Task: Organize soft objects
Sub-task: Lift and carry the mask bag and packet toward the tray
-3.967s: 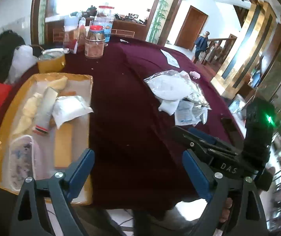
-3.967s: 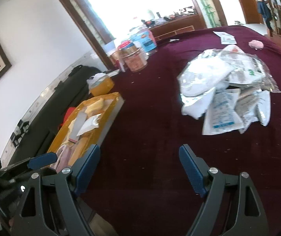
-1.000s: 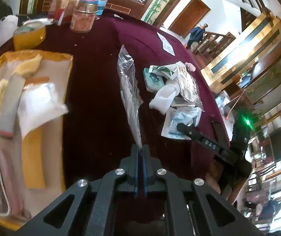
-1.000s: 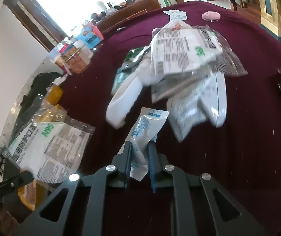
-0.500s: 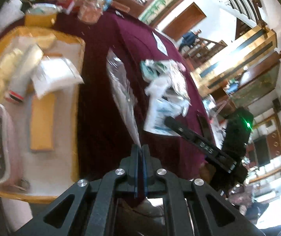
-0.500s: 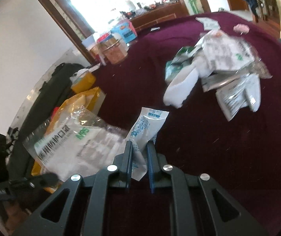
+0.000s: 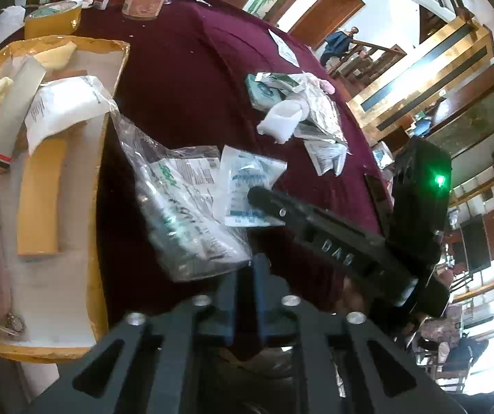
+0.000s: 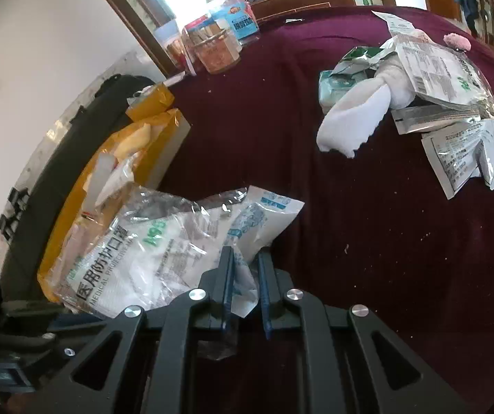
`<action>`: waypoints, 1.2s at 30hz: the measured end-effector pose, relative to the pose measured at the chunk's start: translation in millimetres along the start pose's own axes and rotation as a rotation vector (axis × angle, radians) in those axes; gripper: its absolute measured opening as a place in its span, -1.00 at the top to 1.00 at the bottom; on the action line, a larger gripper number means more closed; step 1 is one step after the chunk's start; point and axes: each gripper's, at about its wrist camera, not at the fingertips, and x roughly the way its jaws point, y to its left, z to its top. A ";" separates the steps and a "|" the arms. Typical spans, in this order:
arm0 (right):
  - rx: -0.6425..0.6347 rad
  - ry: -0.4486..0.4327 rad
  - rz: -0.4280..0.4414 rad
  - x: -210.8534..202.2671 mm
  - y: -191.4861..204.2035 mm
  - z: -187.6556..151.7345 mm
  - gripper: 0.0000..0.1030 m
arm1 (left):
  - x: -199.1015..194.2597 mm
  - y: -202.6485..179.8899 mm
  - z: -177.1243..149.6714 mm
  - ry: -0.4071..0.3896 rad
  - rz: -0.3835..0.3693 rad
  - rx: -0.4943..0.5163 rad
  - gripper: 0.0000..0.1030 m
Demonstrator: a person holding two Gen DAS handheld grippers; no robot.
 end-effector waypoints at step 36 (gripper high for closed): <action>-0.173 -0.064 0.197 -21.3 105.4 18.2 0.76 | -143.3 141.8 9.3 -0.331 -0.038 -0.331 0.96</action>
